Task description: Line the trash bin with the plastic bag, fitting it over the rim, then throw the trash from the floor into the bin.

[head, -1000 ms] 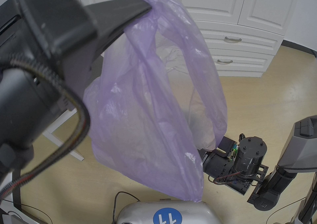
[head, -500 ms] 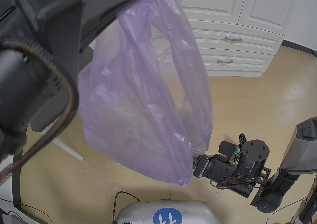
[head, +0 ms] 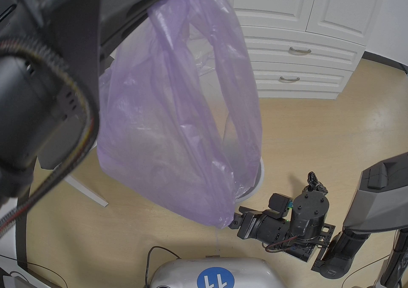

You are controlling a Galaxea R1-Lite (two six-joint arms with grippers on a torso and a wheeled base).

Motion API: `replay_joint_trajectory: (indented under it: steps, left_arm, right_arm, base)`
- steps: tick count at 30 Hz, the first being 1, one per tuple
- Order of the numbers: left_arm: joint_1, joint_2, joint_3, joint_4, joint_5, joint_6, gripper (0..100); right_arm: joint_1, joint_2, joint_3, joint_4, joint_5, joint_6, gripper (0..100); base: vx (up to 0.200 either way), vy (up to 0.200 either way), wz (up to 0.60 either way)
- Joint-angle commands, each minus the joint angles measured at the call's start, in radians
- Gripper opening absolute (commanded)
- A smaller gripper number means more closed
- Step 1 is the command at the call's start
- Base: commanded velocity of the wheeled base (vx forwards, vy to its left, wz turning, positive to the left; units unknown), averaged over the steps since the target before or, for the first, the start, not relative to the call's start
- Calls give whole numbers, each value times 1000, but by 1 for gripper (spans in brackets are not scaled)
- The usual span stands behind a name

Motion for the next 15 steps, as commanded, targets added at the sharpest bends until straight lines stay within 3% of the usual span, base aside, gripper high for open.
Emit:
replay_joint_trajectory:
  steps: [1, 3, 4, 15]
  left_arm:
    - [-6, 2, -2, -1, 1, 0, 0]
    - [-6, -1, -1, -1, 1, 0, 0]
    - [-6, 1, -1, -1, 1, 0, 0]
    - [-6, 31, 13, -47, -1, -3, 0]
  right_arm:
    - [7, 32, -10, -18, -4, 1, 100]
    - [7, 30, -18, -18, -10, 1, 100]
    - [7, 28, -23, -18, -10, 2, 0]
    - [-7, -39, -29, -18, -14, 59, 0]
  base:
    - [0, 0, 0]
    - [0, 0, 0]
    - [0, 0, 0]
    - [0, 0, 0]
